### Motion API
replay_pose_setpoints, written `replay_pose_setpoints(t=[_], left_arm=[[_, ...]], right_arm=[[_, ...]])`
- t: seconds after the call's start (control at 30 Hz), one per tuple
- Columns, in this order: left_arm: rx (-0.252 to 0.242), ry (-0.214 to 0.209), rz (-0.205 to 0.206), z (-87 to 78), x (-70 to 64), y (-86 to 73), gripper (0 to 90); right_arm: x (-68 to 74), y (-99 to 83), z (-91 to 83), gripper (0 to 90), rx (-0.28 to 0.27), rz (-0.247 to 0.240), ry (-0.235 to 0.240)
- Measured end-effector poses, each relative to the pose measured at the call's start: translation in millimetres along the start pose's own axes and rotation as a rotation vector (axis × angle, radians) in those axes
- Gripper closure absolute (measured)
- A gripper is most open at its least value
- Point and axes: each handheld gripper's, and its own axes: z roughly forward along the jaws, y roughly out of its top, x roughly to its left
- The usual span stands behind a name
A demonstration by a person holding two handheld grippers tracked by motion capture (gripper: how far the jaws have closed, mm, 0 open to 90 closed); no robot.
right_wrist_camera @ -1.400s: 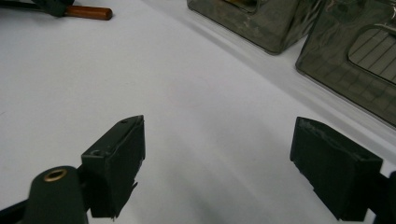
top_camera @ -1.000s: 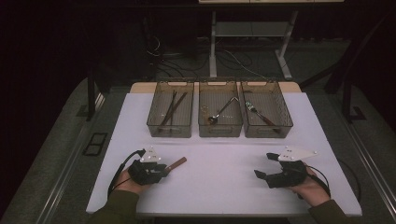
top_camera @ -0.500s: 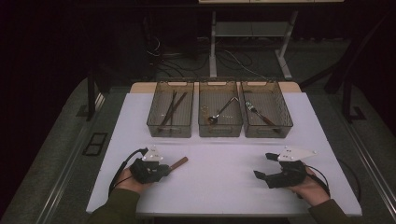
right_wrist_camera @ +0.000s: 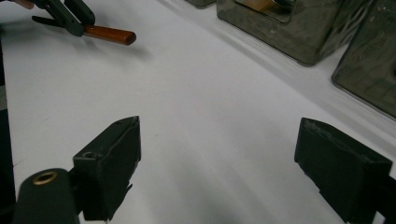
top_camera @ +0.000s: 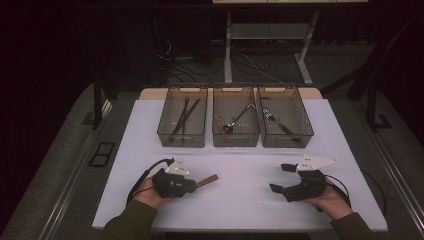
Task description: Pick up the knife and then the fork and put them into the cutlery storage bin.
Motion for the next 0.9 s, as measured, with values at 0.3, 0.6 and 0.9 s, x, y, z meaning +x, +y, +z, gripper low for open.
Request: replay_pose_setpoints(t=[0.3,0.6,0.9], left_arm=[[-0.035,-0.093,0.072,9.0,-8.9,26.9,76.8],[-0.041,-0.175,0.163,23.6,-18.2,57.2,76.8],[-0.039,-0.225,0.255,39.8,-26.4,86.9,76.8]], right_arm=[[6.1,12.4,7.5,13.7,0.039,-0.067,0.079],[12.1,28.7,18.4,15.3,0.086,-0.124,0.183],[20.6,49.0,37.2,15.3,0.118,-0.192,0.266]])
